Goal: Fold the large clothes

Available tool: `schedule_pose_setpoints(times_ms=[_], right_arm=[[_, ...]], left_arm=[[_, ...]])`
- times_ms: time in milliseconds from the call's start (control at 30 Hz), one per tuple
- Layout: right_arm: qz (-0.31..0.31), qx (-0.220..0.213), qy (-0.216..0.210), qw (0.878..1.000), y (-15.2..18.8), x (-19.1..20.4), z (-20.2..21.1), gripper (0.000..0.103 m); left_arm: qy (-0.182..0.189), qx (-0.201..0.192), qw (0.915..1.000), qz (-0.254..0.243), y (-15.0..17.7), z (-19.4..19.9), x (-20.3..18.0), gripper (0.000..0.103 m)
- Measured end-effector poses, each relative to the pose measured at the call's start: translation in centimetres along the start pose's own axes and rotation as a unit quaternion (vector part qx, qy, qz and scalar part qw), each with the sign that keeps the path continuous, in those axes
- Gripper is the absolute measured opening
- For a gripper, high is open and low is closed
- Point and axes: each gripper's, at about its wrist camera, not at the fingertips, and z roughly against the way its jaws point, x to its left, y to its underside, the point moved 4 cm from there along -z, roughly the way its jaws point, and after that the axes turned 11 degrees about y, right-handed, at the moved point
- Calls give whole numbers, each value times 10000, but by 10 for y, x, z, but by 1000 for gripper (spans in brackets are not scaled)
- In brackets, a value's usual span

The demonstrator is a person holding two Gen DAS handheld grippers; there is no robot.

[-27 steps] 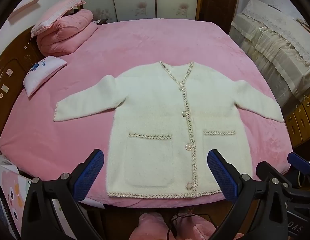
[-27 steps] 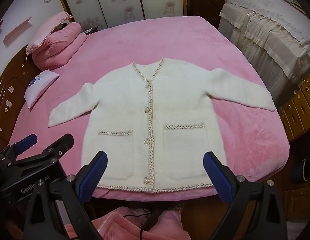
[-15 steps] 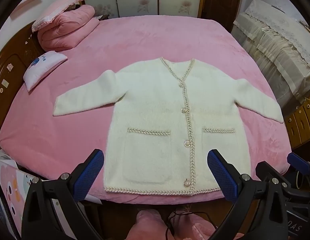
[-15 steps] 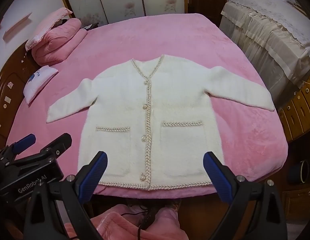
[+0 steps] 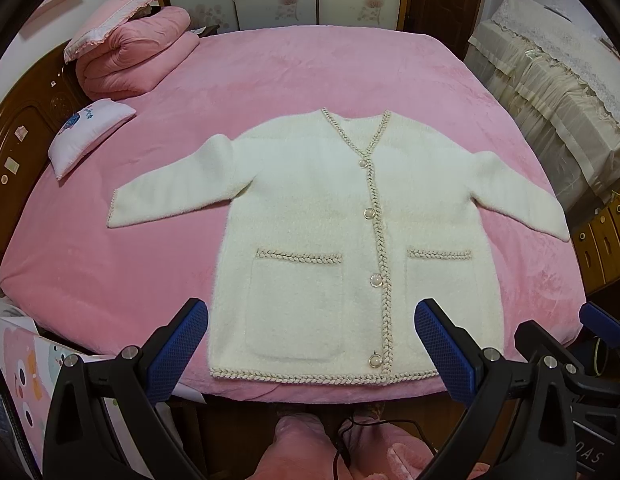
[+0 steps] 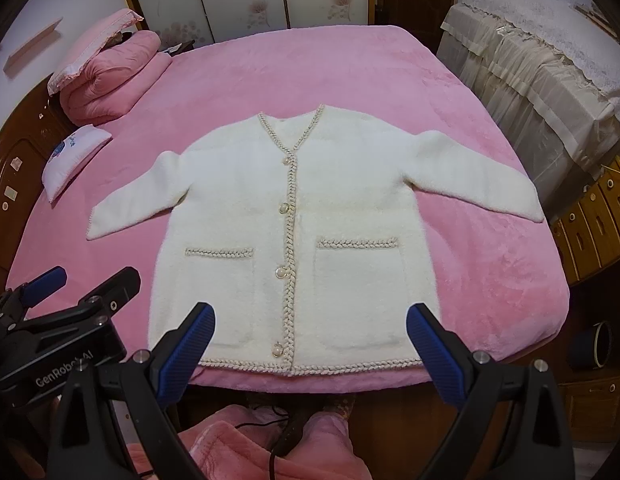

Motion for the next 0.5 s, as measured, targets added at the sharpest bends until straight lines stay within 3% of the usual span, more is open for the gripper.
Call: schedule_pose_setpoints(times_ms=[500], right_arm=[[12,22,39,10000,1,0,1,97]], left_arm=[[-60,32,10000,-29,4,2,-3,102]])
